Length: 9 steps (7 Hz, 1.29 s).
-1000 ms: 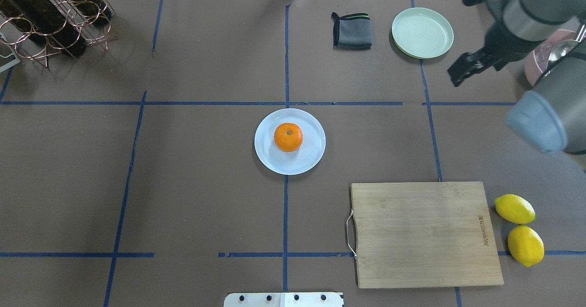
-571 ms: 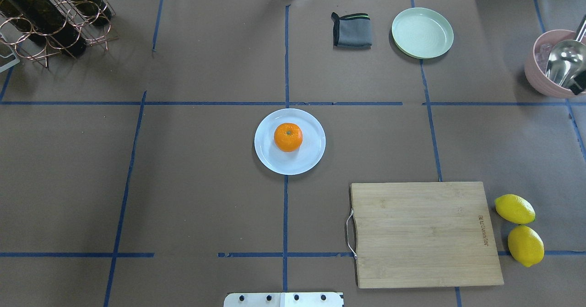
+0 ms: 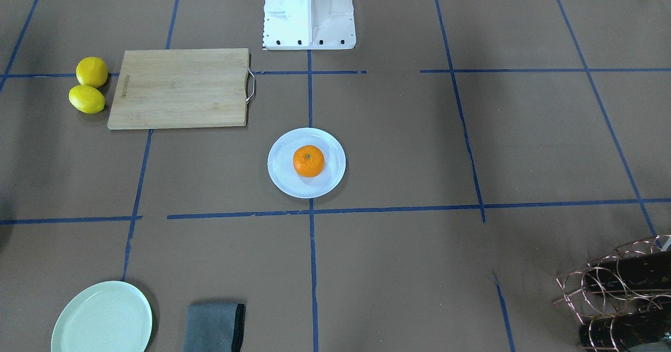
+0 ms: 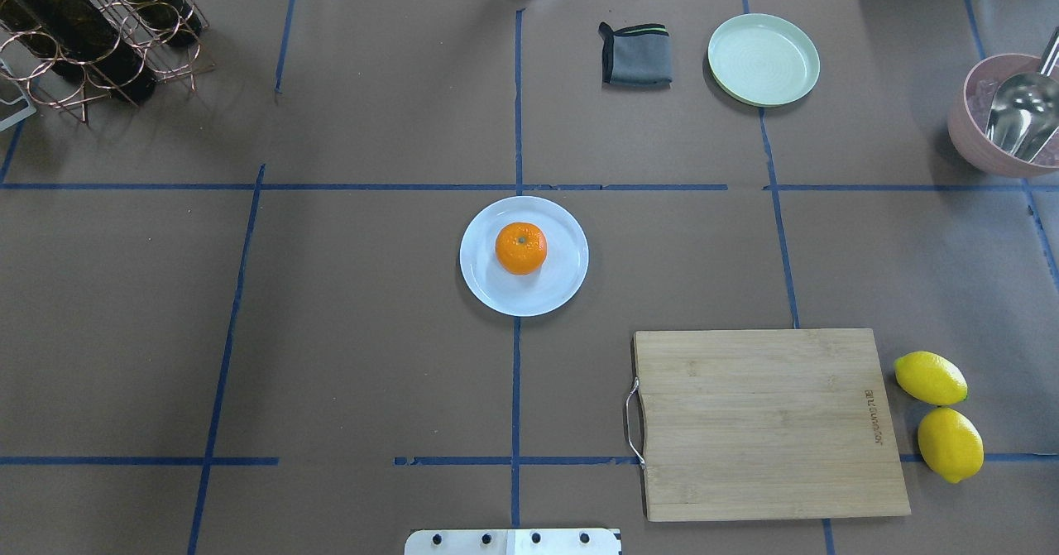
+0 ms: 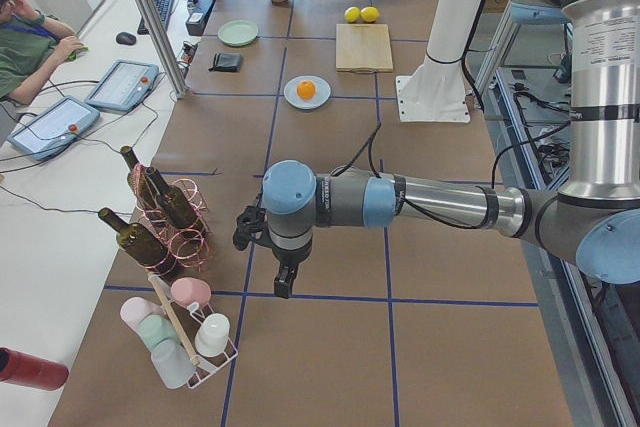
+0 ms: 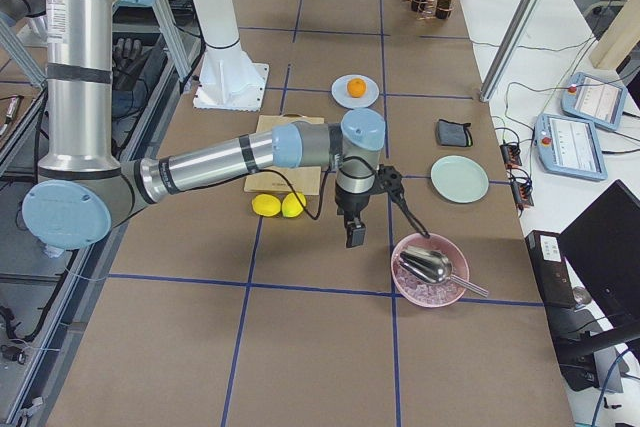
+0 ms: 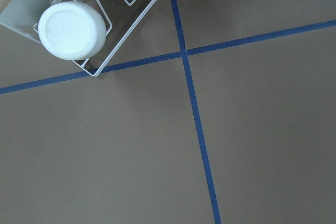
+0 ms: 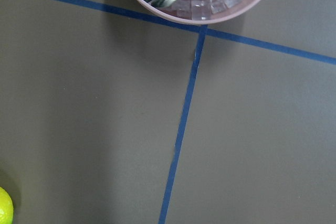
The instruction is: Pick orange to plate
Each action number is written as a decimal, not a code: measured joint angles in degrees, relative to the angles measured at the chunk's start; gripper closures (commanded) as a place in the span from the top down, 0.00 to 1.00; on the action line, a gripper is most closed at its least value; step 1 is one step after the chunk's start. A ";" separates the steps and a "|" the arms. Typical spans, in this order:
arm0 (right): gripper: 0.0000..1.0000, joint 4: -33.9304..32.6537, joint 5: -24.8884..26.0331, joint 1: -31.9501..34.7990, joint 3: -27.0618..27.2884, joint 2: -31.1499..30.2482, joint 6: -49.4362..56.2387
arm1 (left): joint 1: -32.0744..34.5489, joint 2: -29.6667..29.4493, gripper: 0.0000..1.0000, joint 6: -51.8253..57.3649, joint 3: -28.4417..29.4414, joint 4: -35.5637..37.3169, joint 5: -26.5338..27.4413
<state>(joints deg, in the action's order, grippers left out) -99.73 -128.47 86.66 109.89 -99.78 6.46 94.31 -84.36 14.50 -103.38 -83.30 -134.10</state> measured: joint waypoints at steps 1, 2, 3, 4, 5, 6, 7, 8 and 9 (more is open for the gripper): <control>1.00 1.30 -0.48 0.75 -0.10 -1.39 0.20 | 0.00 0.03 1.00 -0.01 -0.04 0.04 0.04; 1.00 2.17 -0.70 1.07 -0.14 -2.31 0.32 | 0.00 0.05 1.00 -0.05 -0.06 0.04 0.10; 1.00 2.52 -0.78 1.14 -0.20 -2.68 0.34 | 0.00 0.06 1.00 -0.06 -0.16 -0.02 0.14; 1.00 2.64 -0.81 1.14 -0.29 -2.82 0.33 | -0.01 0.03 1.00 -0.03 -0.16 -0.09 0.07; 1.00 2.68 -0.81 1.15 -0.44 -2.84 0.29 | -0.05 -0.04 1.00 -0.01 -0.09 -0.18 -0.04; 1.00 2.69 -0.82 1.15 -0.58 -2.87 0.25 | -0.08 -0.08 1.00 0.00 -0.03 -0.24 -0.08; 1.00 2.70 -0.82 1.14 -0.64 -2.87 0.23 | -0.08 -0.10 1.00 0.00 0.00 -0.27 -0.10; 1.00 2.70 -0.82 1.14 -0.66 -2.87 0.22 | -0.08 -0.10 1.00 0.00 0.00 -0.28 -0.10; 1.00 2.70 -0.82 1.14 -0.70 -2.88 0.21 | -0.09 -0.11 1.00 0.00 -0.01 -0.28 -0.13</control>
